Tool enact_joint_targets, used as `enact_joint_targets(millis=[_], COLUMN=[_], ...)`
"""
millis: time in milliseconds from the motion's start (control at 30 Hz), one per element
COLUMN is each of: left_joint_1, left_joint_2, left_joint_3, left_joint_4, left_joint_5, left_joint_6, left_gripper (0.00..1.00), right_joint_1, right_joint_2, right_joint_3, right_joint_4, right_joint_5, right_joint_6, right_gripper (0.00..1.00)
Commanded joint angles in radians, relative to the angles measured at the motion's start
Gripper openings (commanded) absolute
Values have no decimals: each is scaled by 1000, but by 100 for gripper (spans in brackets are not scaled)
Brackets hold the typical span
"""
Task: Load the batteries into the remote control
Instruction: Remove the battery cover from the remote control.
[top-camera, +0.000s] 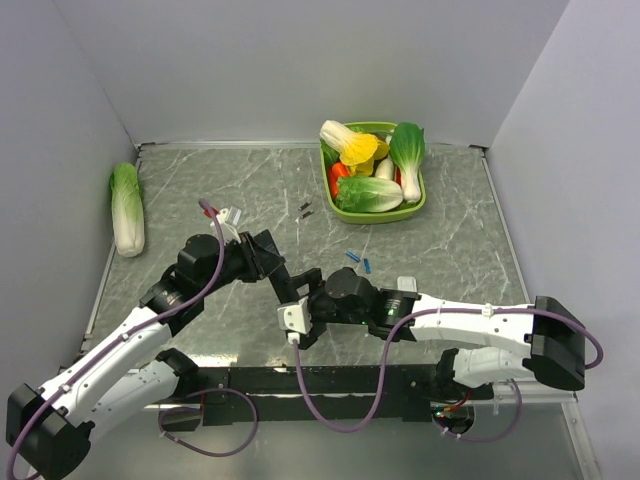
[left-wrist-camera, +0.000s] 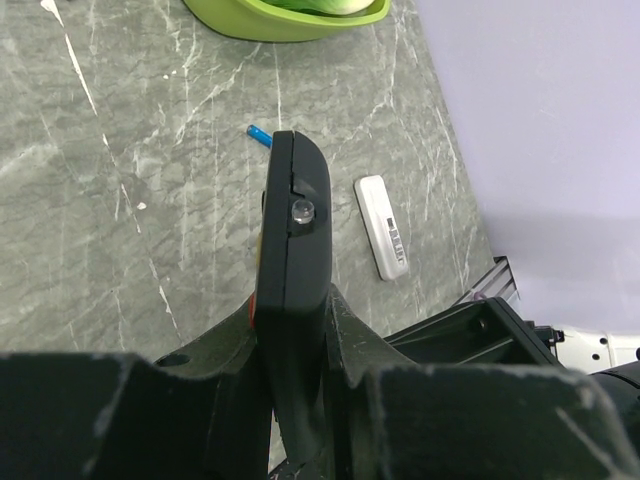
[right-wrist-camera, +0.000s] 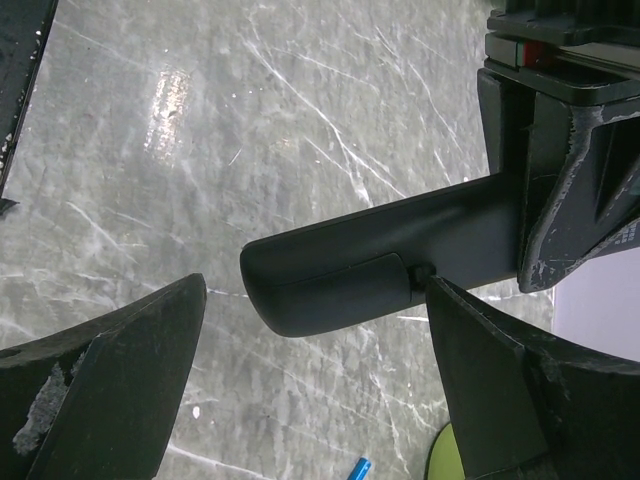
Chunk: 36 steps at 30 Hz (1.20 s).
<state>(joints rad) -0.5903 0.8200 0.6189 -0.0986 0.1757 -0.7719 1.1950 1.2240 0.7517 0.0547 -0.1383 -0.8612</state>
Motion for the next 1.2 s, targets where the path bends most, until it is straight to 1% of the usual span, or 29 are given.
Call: enact_joint_targets(millis=[0, 400, 533, 833, 967, 1100, 1167], left_joint_1=[-2, -2, -2, 1, 12, 21, 23], left_joint_2=[-5, 19, 22, 25, 30, 31, 33], left_joint_3=[44, 48, 45, 45, 38, 28, 25], left_joint_4=[39, 53, 54, 69, 83, 91, 123], left_joint_5=[39, 45, 48, 50, 56, 68, 70], left_joint_6=[-26, -52, -64, -95, -113, -135, -138], left_gripper=[1, 1, 1, 1, 1, 1, 1], right_joint_1=[-3, -3, -2, -2, -2, -2, -3], right_joint_2=[8, 8, 19, 45, 40, 45, 48], right_joint_3=[38, 17, 21, 12, -2, -9, -9], right_joint_4=[39, 74, 53, 34, 28, 25, 23], right_joint_5=[-10, 0, 0, 0, -12, -20, -27], right_joint_6=[-13, -24, -24, -19, -10, -7, -2], right_gripper=[97, 96, 95, 88, 82, 79, 78])
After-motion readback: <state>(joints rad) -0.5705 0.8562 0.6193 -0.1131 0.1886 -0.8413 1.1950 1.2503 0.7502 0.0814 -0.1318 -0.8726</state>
